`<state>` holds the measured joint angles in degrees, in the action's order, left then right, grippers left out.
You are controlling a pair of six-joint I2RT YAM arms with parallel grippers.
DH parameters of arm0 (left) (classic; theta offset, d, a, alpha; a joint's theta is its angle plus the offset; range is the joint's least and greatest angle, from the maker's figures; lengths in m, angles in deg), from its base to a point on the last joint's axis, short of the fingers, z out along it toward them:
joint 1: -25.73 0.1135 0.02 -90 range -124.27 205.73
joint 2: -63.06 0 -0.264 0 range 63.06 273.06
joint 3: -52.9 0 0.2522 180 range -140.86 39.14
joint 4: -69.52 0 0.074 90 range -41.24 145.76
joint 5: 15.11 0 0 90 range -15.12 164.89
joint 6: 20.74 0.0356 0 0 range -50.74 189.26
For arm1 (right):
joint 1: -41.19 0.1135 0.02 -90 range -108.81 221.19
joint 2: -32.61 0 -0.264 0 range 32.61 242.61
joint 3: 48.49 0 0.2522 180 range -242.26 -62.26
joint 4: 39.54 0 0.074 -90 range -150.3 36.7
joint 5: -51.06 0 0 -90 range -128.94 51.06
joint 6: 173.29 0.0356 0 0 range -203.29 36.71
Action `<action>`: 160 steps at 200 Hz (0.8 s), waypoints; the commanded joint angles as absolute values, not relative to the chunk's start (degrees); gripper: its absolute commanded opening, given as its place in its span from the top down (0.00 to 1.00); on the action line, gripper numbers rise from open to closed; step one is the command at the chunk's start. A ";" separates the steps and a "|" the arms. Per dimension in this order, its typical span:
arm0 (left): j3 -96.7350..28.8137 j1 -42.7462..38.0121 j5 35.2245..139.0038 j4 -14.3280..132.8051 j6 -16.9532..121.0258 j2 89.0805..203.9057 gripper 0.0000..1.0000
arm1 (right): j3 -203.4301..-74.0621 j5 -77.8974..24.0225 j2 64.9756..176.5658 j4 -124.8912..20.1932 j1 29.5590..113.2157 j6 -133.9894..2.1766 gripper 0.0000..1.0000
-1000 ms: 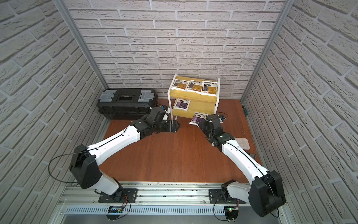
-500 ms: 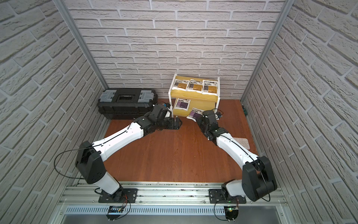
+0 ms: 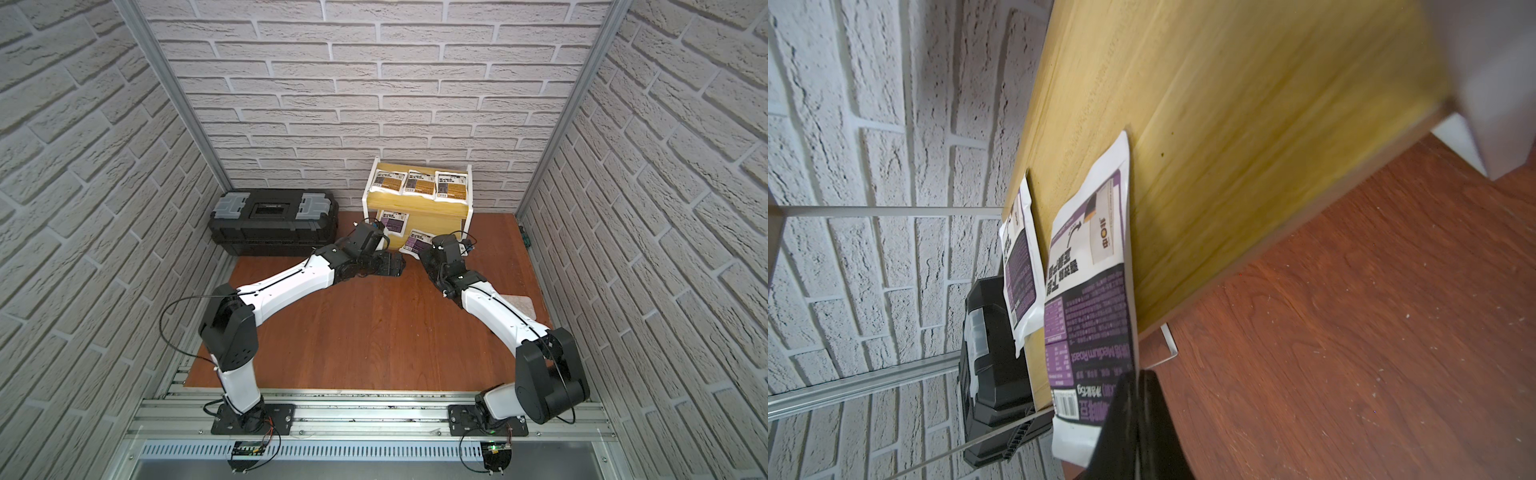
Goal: Place the bagged coffee beans on the shelf by color
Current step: Place the bagged coffee beans on the shelf.
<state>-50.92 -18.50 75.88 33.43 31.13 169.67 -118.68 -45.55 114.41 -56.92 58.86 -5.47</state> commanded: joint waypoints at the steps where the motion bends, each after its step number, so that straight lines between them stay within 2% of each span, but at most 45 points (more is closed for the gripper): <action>1: -54.35 -18.95 73.79 34.79 31.11 171.44 0.01 | -119.74 -46.79 114.39 -55.15 58.59 -4.84 0.91; 65: -61.48 -19.40 72.77 33.66 30.67 177.08 0.02 | -120.00 -46.30 113.31 -56.17 58.58 -6.08 0.77; 73: -62.05 -19.44 72.70 33.54 30.61 177.62 0.01 | -120.08 -46.28 112.91 -56.34 58.59 -6.62 0.72; 91: -63.10 -19.63 72.69 33.54 30.44 178.63 0.02 | -120.39 -45.89 111.56 -57.67 58.59 -7.68 0.54; 103: -63.50 -19.75 72.69 33.64 30.50 179.17 0.02 | -120.66 -45.75 110.48 -59.24 58.56 -8.33 0.49; 160: -63.66 -20.42 71.92 33.72 31.71 178.27 0.02 | -119.90 -47.46 109.42 -58.69 58.36 -8.32 0.48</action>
